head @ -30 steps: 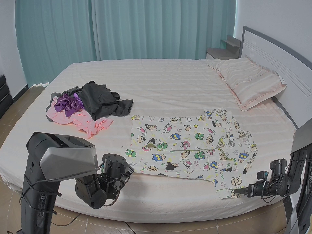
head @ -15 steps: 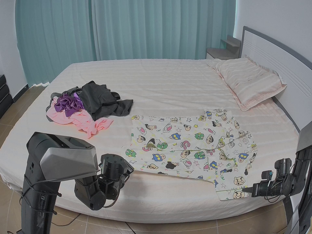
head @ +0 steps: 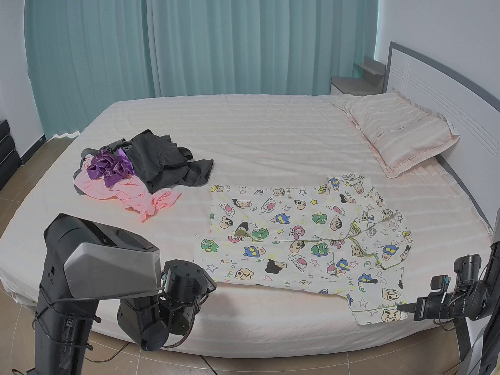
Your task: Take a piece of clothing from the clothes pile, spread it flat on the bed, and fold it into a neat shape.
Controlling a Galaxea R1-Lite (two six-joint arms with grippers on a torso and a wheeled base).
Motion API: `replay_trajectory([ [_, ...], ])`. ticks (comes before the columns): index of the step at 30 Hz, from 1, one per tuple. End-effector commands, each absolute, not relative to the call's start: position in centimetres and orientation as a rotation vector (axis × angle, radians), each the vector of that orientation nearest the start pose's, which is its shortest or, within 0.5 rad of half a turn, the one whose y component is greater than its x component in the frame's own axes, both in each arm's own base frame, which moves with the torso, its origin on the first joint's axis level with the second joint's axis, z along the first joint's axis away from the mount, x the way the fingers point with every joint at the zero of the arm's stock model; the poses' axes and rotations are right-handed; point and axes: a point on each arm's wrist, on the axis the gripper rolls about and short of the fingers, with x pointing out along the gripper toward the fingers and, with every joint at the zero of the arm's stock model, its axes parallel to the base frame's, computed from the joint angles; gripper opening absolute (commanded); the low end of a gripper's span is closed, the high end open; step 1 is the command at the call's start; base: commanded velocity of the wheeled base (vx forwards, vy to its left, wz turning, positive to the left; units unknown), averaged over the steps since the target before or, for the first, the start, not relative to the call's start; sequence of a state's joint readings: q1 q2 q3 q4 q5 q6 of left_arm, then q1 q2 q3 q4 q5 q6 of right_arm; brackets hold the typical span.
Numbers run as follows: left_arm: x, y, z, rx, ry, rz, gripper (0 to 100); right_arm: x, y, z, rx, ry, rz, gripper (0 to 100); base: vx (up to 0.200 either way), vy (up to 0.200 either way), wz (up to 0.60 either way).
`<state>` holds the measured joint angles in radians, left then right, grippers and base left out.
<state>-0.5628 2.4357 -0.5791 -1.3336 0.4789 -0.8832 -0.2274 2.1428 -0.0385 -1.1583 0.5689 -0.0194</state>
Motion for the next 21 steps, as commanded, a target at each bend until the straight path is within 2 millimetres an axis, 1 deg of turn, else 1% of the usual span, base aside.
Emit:
replay_trajectory([
  [1, 27.6, -16.5, -3.5, -0.567, 0.465, 0.114, 0, 18.2, -3.2, -0.4, 0.335, 0.853, 0.323, 0, 0.0, 0.0, 0.0],
  [3, 26.9, -16.3, -3.3, -0.548, 0.48, 0.111, 0, 17.9, -3.3, -0.1, 0.334, 0.858, 0.315, 0, 0.0, 0.0, 0.0],
  [7, 26.4, -16.3, -3.3, -0.524, 0.49, 0.102, 0, 17.3, -3.2, 0.4, 0.314, 0.873, 0.327, 0, 0.0, 0.0, 0.0],
  [8, 25.9, -16.5, -3.5, -0.506, 0.506, 0.092, 0, 16.6, -3.1, 0.7, 0.297, 0.9, 0.34, 0, 0.0, 0.0, 0.0],
  [11, 25.1, -16.9, -3.7, -0.487, 0.529, 0.074, 0, 15.8, -3.1, 0.9, 0.271, 0.93, 0.355, 0, 0.0, 0.0, 0.0],
  [15, 24.5, -17.1, -4.0, -0.457, 0.55, 0.061, 0, 15.4, -3.3, 0.9, 0.251, 0.948, 0.358, 0, 0.0, 0.0, 0.0],
  [16, 24.0, -17.0, -4.2, -0.425, 0.565, 0.056, 0, 15.1, -3.3, 0.7, 0.25, 0.973, 0.363, 0, 0.0, 0.0, 0.0],
  [17, 24.0, -17.0, -4.2, -0.422, 0.567, 0.056, 0, 15.0, -3.3, 0.7, 0.25, 0.976, 0.364, 0, 0.0, 0.0, 0.0],
  [19, 23.1, -16.9, -4.3, -0.398, 0.591, 0.048, 0, 14.6, -3.3, 0.5, 0.245, 1.008, 0.377, 0, 0.0, 0.0, 0.0],
  [21, 22.7, -16.8, -4.3, -0.389, 0.602, 0.045, 0, 14.5, -3.3, 0.5, 0.24, 1.016, 0.382, 0, 0.0, 0.0, 0.0],
])
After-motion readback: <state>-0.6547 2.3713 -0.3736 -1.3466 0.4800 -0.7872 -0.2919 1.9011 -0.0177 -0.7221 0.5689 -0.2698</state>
